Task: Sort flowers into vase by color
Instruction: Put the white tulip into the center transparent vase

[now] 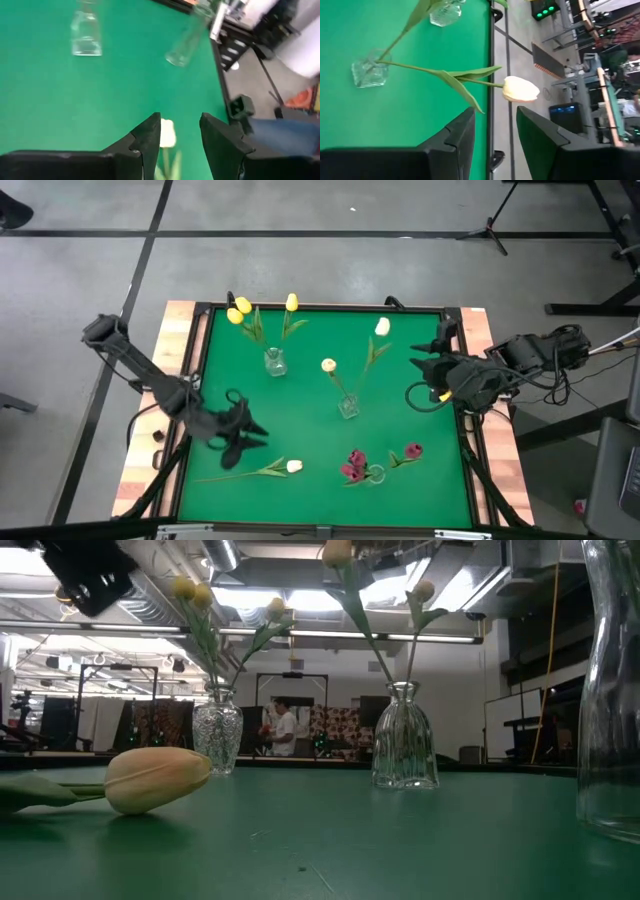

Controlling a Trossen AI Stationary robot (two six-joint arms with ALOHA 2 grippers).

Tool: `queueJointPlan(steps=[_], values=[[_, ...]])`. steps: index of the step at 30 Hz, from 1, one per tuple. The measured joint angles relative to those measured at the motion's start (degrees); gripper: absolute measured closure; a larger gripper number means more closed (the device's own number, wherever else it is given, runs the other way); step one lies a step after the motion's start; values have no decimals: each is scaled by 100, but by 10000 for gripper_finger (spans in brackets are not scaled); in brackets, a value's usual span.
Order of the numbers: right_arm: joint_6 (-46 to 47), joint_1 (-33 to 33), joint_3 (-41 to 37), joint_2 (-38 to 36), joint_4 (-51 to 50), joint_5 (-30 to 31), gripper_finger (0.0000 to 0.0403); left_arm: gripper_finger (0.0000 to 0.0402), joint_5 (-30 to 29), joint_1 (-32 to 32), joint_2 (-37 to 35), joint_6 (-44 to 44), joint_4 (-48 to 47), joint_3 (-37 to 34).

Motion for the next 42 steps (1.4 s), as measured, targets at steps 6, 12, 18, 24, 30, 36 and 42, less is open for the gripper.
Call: queueJointPlan(steps=[6, 12, 18, 24, 30, 36, 42], values=[[158, -1, 0, 0, -11, -180, 258, 266, -339, -755, 1025, -357, -107, 531], [172, -4, 0, 0, -13, -183, 258, 266, -147, -1162, 2258, -1561, -1578, 1178], [262, -4, 0, 0, -18, -183, 258, 266, 103, -1293, 3073, -2168, -2288, 1672], [329, -4, 0, 0, -32, -186, 258, 266, 316, -1410, 3621, -2274, -2307, 1782], [349, -4, 0, 2, -78, -361, 258, 266, 196, -1393, 3891, -2381, -2293, 1784], [668, -4, 0, 2, -261, -441, 258, 266, 379, -1316, 4114, -2384, -2310, 1803], [778, -4, 0, 2, -347, -486, 258, 299, 520, -1177, 4117, -2234, -2348, 1806]])
